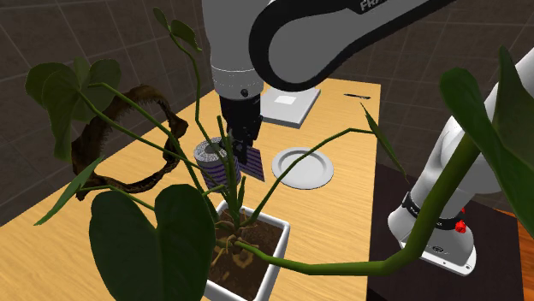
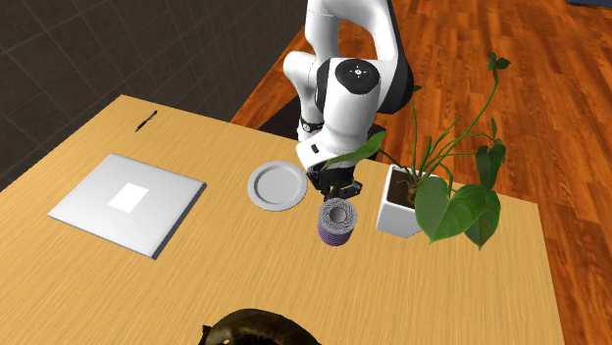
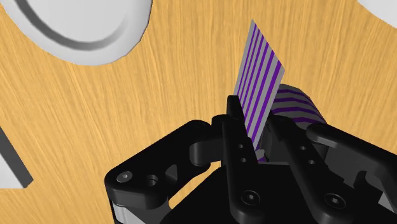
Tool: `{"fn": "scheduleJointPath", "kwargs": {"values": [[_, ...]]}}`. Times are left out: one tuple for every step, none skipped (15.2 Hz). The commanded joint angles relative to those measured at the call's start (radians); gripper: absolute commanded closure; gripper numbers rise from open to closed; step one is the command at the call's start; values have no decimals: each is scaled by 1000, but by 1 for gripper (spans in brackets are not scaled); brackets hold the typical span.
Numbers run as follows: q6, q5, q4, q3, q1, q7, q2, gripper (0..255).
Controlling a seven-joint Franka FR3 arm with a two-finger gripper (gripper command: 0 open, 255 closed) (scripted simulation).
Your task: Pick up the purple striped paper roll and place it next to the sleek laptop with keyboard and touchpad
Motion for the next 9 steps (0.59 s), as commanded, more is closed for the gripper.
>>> {"fn": "scheduleJointPath", "kwargs": {"values": [[-29, 3, 22, -3, 0, -3, -8, 255], [-42, 4, 32, -5, 0, -4, -12, 255], [-56, 6, 43, -7, 0, -6, -15, 255], [-70, 7, 54, -9, 0, -7, -18, 255], [-83, 8, 65, -10, 0, -9, -21, 255], [-97, 8, 76, -12, 0, -10, -24, 255], [-110, 9, 87, -13, -1, -11, -26, 255], [-124, 9, 99, -15, -1, -12, -29, 255], [-131, 10, 105, -16, -1, -13, -30, 255]]}}
